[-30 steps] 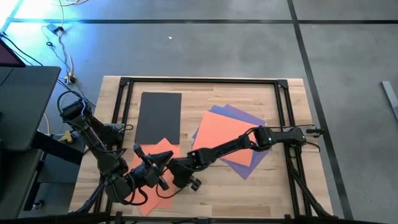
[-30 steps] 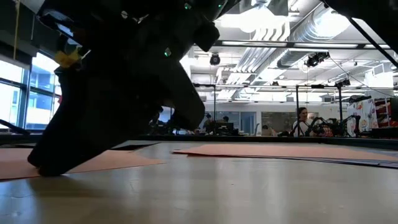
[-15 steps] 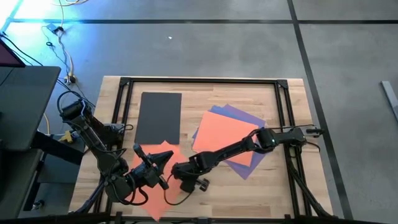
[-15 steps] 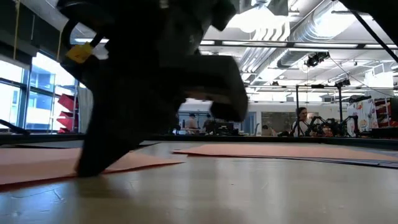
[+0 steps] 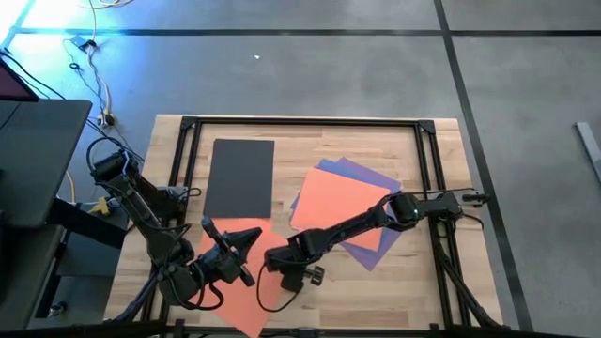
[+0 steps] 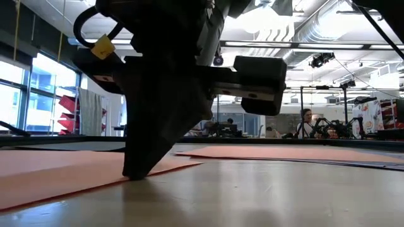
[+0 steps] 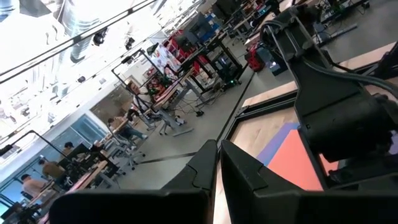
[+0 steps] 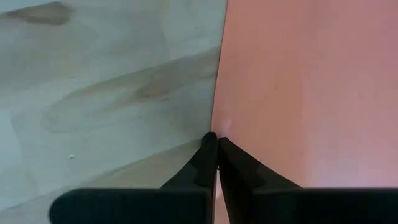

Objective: Organize paper
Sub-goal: Stack the right orange paper on top of the left orange paper

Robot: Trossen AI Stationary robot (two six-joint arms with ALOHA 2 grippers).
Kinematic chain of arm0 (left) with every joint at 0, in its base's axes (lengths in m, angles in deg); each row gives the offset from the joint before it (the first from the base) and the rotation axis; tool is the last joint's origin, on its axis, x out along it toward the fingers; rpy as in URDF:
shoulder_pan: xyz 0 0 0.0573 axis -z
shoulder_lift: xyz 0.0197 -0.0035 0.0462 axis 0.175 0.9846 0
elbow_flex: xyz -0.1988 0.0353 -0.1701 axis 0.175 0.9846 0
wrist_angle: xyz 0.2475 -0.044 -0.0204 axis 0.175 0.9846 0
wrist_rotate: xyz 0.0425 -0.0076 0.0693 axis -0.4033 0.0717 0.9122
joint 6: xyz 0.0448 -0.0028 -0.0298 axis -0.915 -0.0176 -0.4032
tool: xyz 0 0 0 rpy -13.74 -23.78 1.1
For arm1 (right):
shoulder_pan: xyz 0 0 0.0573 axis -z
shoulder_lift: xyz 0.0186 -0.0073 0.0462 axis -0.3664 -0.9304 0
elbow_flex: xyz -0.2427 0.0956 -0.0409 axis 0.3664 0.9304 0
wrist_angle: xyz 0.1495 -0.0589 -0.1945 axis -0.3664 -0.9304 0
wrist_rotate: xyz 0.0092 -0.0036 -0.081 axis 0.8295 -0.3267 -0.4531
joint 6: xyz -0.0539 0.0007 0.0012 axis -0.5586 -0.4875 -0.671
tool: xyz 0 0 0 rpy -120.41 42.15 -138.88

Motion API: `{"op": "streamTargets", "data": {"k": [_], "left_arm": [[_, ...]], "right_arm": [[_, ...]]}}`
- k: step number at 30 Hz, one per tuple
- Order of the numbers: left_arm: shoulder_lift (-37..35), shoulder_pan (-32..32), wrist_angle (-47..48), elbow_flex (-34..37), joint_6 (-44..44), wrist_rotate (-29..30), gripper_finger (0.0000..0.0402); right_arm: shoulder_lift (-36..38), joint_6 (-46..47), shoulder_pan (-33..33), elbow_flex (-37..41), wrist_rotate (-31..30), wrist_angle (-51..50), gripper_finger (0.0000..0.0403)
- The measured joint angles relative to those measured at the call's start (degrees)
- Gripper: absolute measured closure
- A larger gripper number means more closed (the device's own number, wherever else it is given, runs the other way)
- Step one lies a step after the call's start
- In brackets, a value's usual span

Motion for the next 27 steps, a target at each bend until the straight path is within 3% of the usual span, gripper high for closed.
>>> {"op": "streamTargets", "data": {"k": [3,10,23,27], "left_arm": [[0.0,0.0,0.0,0.0,0.2,0.0,0.0401],[0.0,0.0,0.0,0.0,0.2,0.0,0.0401],[0.0,-0.1,0.0,0.0,-0.2,0.0,0.0401],[0.0,-0.2,0.0,0.0,-0.2,0.0,0.0401]], "right_arm": [[0.0,2.6,-0.1,0.1,0.7,2.4,0.0403],[0.0,1.1,0.2,0.0,-10.4,4.6,0.0403],[0.0,-15.9,0.9,0.0,-28.0,7.3,0.0403],[-0.1,-20.3,0.9,0.0,-29.4,8.2,0.0403]]}}
